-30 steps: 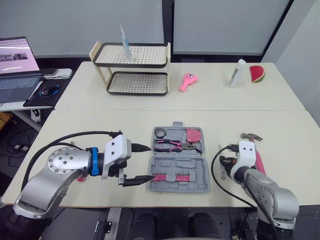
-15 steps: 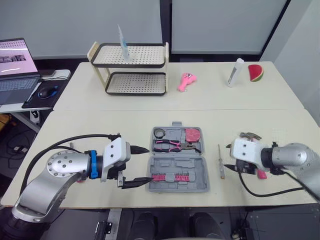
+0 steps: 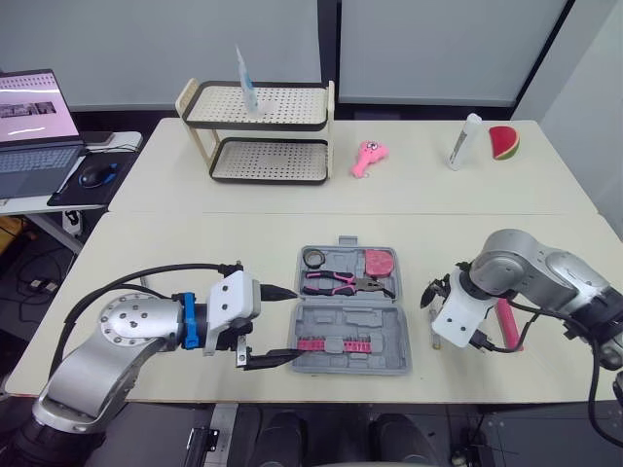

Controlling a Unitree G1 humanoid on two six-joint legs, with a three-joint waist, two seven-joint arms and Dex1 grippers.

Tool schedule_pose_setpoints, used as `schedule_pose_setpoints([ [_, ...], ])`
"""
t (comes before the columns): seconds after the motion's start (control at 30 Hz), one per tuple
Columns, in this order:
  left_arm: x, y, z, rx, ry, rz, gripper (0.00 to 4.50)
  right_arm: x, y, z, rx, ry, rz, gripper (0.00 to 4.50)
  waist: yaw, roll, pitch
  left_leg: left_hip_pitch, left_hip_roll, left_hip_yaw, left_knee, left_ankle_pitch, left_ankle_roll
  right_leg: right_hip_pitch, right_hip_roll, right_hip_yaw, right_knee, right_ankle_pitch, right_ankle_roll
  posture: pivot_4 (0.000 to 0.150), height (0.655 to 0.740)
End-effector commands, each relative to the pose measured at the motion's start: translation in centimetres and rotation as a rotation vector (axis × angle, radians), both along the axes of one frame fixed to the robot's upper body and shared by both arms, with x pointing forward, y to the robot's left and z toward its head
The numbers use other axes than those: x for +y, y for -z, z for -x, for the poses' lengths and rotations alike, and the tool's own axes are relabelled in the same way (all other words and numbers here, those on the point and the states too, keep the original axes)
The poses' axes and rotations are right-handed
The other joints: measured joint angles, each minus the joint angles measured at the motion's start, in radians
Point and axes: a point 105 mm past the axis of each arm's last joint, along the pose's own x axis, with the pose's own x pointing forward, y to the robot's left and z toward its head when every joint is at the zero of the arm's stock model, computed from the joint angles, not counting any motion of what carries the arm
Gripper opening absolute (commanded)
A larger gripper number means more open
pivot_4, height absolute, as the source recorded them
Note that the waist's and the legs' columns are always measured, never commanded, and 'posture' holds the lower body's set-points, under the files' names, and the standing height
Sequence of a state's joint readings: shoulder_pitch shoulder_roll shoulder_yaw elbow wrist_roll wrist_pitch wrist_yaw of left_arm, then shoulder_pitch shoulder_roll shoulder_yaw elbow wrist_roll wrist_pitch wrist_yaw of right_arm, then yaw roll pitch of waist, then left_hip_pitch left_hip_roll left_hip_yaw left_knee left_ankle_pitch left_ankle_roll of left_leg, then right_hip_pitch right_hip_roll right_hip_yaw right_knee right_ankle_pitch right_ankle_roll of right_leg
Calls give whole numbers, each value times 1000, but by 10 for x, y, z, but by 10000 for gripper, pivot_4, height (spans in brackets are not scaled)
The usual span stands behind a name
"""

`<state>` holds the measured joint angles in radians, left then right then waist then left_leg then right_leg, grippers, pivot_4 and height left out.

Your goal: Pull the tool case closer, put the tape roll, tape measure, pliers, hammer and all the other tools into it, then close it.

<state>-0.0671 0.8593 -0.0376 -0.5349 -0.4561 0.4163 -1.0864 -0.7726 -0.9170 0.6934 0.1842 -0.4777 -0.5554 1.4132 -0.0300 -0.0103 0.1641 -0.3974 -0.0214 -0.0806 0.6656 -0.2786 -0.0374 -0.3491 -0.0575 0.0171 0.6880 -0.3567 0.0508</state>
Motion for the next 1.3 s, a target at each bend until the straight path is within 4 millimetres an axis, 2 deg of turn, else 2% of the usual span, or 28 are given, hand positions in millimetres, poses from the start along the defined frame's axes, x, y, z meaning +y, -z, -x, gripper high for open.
schedule_pose_setpoints([
  [0.03,-12,-12,7,-47,73,45,45000,-5,1,-8,-10,-24,45,34402,-1,0,0,0,0,0,0,0,0,0,0,0,0,0,0,1500,7290],
  [0.3,-20,-17,6,-87,108,57,45000,-13,7,-28,-17,-29,94,34402,-3,0,0,1,0,1,0,0,0,0,0,1,1,0,0,1500,7290],
  [0.53,-21,-16,7,-92,104,56,45000,-2,8,-37,-11,-46,95,34402,-3,0,0,0,0,1,0,1,-1,-1,1,1,2,0,0,1500,7290],
  [0.73,-21,-14,9,-90,94,54,45000,11,11,-33,22,-87,105,34402,-3,0,0,0,0,1,0,1,-1,-1,1,1,2,0,0,1500,7290],
  [0.93,-20,-12,9,-83,83,55,45000,12,11,-27,34,-102,96,22673,-3,0,0,0,0,0,0,1,-1,-1,1,1,2,0,0,1500,7290],
  [1.3,-16,-10,7,-75,78,48,45000,3,9,-24,31,-107,86,7105,-3,0,0,1,0,0,0,1,-1,-1,1,1,2,0,0,1500,7290],
])
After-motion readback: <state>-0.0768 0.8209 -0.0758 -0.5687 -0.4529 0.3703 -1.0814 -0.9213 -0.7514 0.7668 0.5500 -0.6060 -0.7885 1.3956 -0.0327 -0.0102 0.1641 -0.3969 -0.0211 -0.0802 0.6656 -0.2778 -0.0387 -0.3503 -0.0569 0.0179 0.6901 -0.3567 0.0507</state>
